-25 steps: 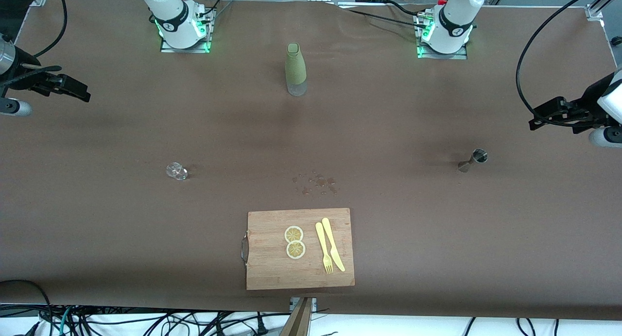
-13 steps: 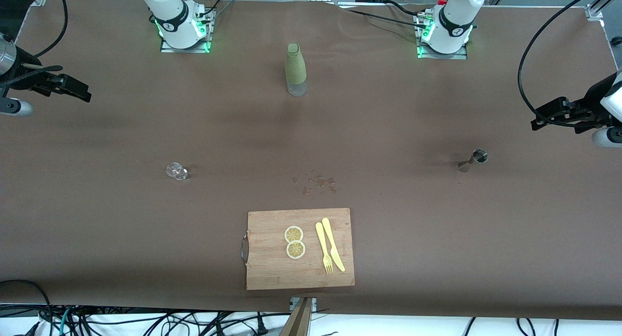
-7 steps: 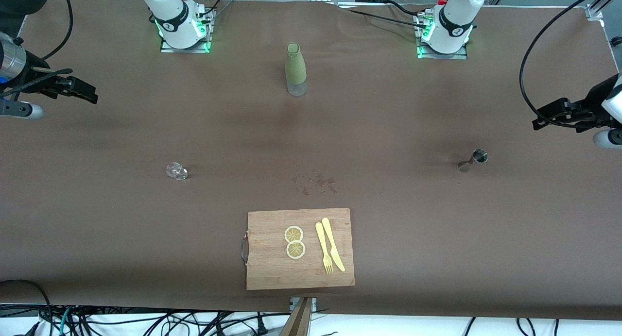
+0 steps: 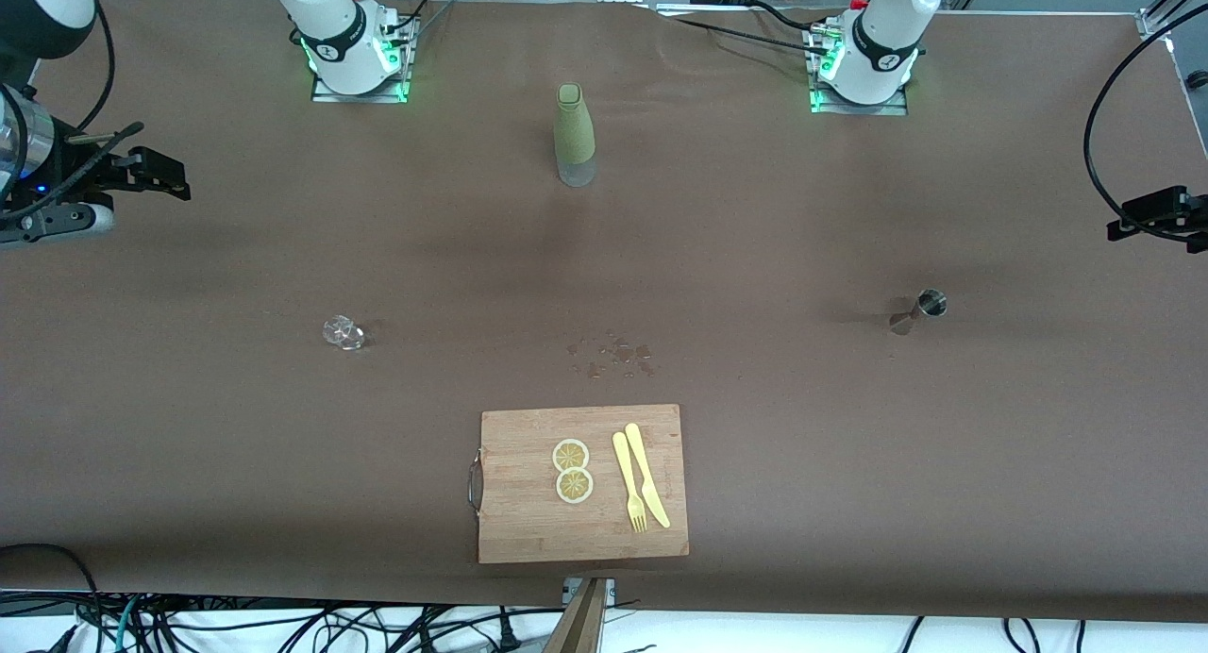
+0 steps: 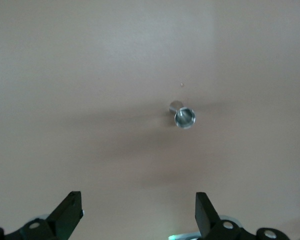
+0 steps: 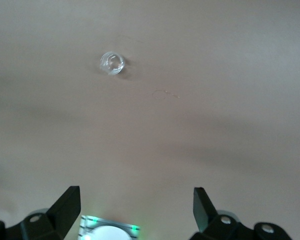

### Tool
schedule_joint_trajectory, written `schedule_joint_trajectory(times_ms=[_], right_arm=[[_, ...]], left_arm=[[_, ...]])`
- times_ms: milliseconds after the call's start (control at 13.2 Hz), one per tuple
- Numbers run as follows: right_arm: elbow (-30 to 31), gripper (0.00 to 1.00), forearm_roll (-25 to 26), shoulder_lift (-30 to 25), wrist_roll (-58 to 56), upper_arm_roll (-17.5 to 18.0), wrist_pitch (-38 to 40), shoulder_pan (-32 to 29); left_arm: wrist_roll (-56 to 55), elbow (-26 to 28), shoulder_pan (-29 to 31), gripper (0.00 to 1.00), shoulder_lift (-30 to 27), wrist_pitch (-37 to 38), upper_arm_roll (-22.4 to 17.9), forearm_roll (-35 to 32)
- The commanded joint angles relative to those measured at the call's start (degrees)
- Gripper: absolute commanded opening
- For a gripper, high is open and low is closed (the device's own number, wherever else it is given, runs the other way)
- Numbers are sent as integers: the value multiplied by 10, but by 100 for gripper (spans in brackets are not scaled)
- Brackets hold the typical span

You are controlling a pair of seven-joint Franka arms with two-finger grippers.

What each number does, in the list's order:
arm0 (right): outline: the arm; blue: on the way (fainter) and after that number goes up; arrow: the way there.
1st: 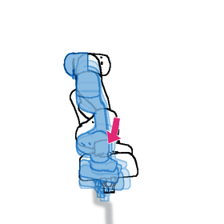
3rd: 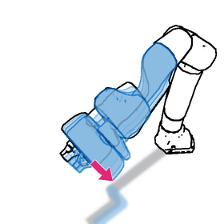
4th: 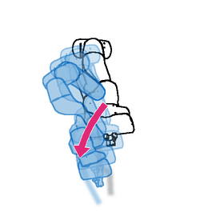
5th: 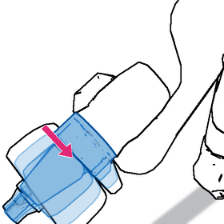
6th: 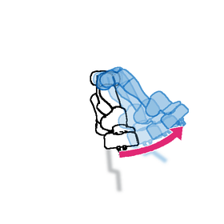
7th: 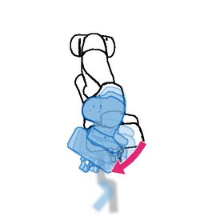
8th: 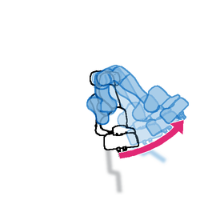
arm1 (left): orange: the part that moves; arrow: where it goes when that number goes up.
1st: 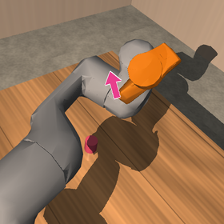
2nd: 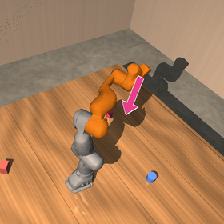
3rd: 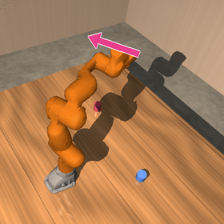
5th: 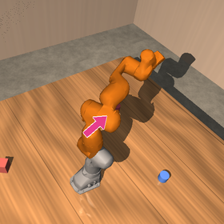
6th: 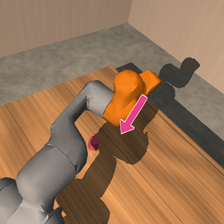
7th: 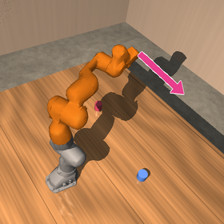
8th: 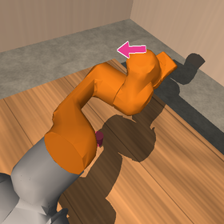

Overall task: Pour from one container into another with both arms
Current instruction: 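Move the right gripper toward the glass cup while the left gripper approaches the jigger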

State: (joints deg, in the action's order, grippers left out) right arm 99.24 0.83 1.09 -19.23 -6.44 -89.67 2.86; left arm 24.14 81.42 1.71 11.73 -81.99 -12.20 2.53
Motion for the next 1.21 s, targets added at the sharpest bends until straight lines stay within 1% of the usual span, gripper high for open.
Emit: schedule_joint_trajectory(times_ms=[0, 75, 151, 226, 302, 377, 453, 604, 755, 906, 1057, 1132], right_arm=[[-15, 100, -72, 30, -158, -51, 7, -11], [-15, 100, -89, 43, -221, -73, 7, -11], [-15, 100, -98, 55, -288, -87, 7, -12], [-15, 100, -105, 65, -346, -99, 6, -15], [-15, 100, -118, 75, -398, -106, 4, -20], [-15, 100, -136, 88, -450, -107, 0, -33], [-16, 100, -158, 103, -502, -107, -2, -47], [-20, 100, -211, 142, -603, -107, -2, -70], [-60, 100, -265, 202, -713, -107, 2, -92], [-95, 100, -327, 267, -808, -106, 6, -112], [-117, 100, -385, 315, -895, -107, 6, -119], [-124, 100, -409, 336, -933, -106, 6, -123]], left_arm=[[140, 5, 42, 100, -2, 22, -7, 37], [203, 16, 71, 100, 0, 22, -7, 56], [270, 24, 99, 100, 15, 23, -14, 83], [341, 32, 115, 100, 35, 23, -33, 126], [406, 40, 122, 100, 57, 23, -63, 170], [469, 51, 122, 100, 78, 23, -90, 210], [524, 61, 127, 100, 95, 23, -108, 247], [641, 85, 163, 100, 131, 23, -113, 315], [775, 111, 188, 100, 174, 31, -114, 394], [898, 113, 203, 100, 239, 80, -114, 472], [1003, 113, 207, 100, 285, 117, -120, 522], [1040, 114, 210, 100, 302, 123, -120, 534]])
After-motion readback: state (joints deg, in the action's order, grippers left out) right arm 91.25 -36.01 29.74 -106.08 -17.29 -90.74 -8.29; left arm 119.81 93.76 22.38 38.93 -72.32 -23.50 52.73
